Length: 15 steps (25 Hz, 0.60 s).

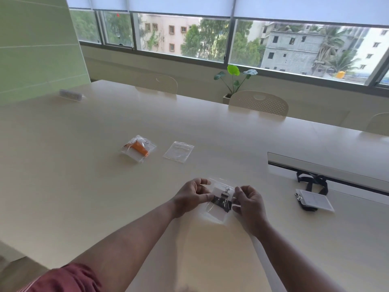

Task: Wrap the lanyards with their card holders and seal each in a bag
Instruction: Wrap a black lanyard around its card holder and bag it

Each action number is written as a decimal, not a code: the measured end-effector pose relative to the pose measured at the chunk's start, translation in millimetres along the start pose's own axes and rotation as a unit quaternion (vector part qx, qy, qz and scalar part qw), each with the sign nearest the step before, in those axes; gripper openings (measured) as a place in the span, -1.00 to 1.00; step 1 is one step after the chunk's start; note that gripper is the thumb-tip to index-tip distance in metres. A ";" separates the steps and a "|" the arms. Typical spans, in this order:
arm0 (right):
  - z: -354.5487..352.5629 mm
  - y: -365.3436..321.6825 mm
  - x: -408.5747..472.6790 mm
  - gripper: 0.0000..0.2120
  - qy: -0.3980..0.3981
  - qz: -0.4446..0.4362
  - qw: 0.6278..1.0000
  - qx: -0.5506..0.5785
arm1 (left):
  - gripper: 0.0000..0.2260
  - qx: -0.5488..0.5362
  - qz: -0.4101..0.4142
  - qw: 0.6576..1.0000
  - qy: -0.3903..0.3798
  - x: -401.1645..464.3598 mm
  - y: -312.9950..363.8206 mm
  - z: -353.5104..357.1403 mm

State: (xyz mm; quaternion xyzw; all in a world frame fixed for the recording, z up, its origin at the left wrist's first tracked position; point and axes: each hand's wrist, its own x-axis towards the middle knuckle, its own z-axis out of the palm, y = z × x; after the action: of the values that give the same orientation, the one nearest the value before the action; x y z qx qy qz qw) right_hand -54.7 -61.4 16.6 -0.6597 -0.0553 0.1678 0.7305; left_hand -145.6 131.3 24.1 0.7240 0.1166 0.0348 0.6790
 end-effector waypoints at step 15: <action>179.1 27.0 0.7 -0.76 -0.008 -0.147 0.960 -0.238 | -0.80 -0.003 0.065 0.954 0.293 -3.4 -18.5 -130.8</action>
State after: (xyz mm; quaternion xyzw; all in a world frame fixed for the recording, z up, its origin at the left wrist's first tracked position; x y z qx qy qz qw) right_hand -112.8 110.1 12.1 -0.7975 -0.1965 0.0457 0.5686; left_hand -178.5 259.1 16.0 0.6859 0.2630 0.2903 0.6133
